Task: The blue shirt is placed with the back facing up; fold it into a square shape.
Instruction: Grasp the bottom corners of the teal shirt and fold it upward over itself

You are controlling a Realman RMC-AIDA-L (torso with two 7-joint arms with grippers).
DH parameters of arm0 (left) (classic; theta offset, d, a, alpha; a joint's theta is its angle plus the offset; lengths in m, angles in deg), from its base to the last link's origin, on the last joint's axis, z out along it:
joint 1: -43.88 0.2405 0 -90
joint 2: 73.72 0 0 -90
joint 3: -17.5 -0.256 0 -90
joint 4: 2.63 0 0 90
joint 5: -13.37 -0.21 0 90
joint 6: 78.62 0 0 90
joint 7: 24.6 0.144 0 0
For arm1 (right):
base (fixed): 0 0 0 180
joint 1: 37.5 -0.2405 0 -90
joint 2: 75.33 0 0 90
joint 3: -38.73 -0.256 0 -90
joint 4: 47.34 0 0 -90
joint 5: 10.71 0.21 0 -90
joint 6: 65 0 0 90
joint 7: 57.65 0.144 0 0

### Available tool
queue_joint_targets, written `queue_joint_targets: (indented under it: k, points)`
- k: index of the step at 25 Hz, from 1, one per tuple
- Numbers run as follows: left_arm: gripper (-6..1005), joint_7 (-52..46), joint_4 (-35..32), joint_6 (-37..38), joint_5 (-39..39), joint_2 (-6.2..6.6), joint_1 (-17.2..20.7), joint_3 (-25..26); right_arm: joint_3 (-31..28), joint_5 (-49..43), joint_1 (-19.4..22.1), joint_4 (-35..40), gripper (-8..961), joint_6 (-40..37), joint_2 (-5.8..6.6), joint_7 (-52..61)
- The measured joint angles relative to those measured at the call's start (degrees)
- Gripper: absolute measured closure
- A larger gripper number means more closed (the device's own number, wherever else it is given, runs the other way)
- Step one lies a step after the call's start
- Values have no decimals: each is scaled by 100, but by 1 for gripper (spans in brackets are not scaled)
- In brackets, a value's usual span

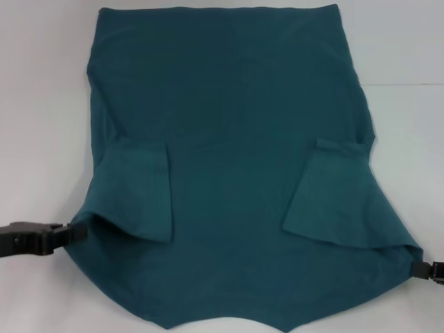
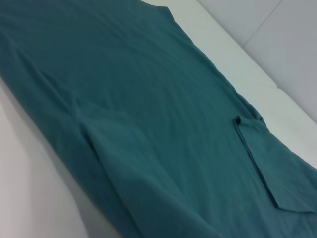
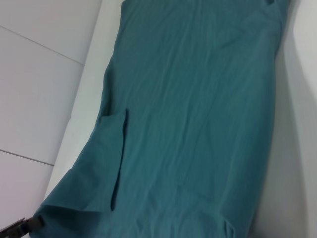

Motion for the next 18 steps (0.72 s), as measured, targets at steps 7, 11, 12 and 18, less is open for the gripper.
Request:
queue_joint_targets:
  k: [7, 11, 12, 18]
  points:
    - [970, -139, -168, 273, -38, -56, 233, 40, -9, -4, 85, 7, 930, -94, 94, -89]
    - [971, -170, -173, 397, -38, -69, 356, 78, -33, -2, 137, 9, 930, -188, 159, -183]
    - [971, -170, -173, 439, -38, -72, 375, 90, -41, -3, 141, 9, 930, -211, 170, -200]
    - [971, -145, -184, 735, -37, -92, 523, 129, -56, -22, 191, 9, 930, -330, 256, -267]
